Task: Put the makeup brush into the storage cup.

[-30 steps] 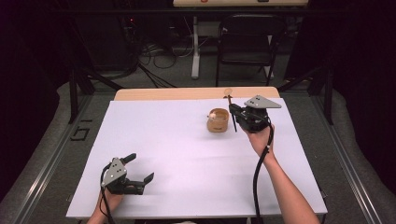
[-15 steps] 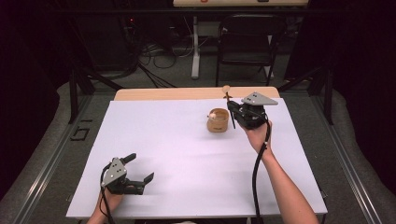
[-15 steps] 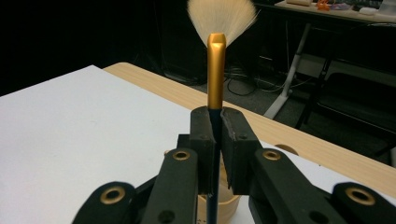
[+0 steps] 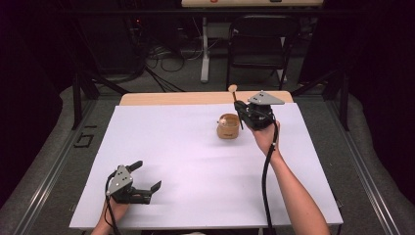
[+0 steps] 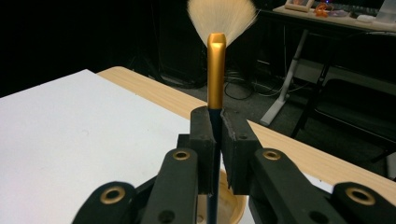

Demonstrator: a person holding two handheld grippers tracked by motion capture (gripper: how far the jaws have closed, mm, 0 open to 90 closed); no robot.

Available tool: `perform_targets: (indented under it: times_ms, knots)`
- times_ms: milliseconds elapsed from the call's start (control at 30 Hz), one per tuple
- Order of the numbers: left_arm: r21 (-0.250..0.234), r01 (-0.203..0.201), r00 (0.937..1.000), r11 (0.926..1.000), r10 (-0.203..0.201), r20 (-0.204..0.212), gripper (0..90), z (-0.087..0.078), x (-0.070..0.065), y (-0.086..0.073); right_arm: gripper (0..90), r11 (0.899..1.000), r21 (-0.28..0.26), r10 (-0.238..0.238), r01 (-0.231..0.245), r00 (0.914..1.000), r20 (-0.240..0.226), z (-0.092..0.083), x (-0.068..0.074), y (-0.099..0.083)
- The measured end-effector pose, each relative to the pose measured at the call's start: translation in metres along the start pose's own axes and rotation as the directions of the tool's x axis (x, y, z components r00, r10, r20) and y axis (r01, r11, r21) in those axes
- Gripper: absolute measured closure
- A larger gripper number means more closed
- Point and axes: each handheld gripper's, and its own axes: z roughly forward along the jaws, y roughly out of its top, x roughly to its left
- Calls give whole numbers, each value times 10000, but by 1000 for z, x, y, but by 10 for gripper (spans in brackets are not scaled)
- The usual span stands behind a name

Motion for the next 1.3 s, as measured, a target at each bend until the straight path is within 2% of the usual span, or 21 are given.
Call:
perform_targets:
  times_ms: [567,900,1300]
  knots:
    - [8,-9,10000,10000,9,-10,3,0,0,0,836,9997,-89,-243,243,9997,1,18,2,3]
    - [-18,-9,10000,10000,9,-1,3,0,0,0,836,9990,-274,-357,360,9993,120,25,1,11]
    - [-15,-6,10000,10000,6,-1,3,0,0,0,836,9984,-221,-516,516,9987,15,40,1,16]
